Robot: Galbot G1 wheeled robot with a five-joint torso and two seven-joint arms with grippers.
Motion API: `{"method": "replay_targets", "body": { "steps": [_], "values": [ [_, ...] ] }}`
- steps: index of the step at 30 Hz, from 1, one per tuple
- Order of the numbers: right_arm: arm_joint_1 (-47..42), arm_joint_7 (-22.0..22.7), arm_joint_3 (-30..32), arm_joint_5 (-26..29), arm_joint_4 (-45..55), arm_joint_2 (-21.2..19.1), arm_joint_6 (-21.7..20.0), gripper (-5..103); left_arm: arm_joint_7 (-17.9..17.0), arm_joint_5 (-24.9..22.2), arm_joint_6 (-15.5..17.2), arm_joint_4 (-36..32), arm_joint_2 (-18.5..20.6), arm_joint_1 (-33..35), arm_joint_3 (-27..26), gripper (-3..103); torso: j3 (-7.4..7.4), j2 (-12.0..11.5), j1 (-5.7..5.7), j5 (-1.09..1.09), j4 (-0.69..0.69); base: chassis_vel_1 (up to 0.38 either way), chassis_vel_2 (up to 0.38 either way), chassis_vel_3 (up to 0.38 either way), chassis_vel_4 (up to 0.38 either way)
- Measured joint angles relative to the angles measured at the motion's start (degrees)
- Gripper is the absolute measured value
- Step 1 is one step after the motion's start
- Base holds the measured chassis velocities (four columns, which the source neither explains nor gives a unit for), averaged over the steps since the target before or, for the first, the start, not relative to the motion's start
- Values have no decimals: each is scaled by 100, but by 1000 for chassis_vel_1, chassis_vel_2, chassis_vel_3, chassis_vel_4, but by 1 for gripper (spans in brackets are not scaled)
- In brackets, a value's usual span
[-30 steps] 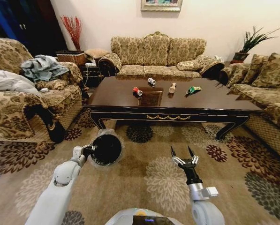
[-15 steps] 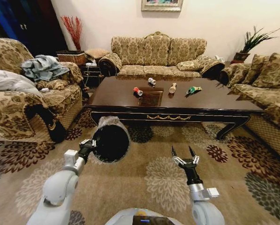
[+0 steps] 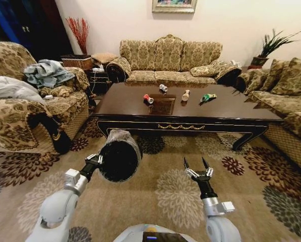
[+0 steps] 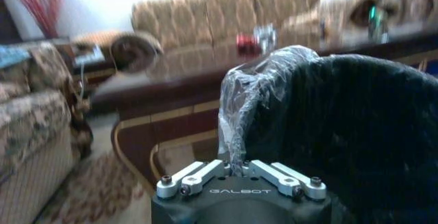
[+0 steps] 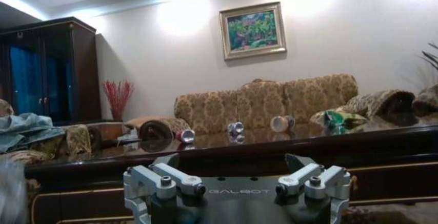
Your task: Move to the front of the table and place the trash on the table into the trash bin.
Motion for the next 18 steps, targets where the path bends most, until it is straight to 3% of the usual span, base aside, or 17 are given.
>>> {"method": "replay_targets", "body": {
  "steps": [10, 18],
  "values": [
    [-8, -75, -60, -31, -33, 20, 79, 100, 231, -1, 268, 866, 753, 123, -74, 2, 150, 233, 82, -1, 1, 0, 0, 0, 0],
    [-66, -160, -92, -76, -21, 59, 149, 100, 33, -682, 257, 1358, 1249, 181, 39, 2, 289, 452, 162, 0, 1, 0, 0, 0, 0]
  ]
}}
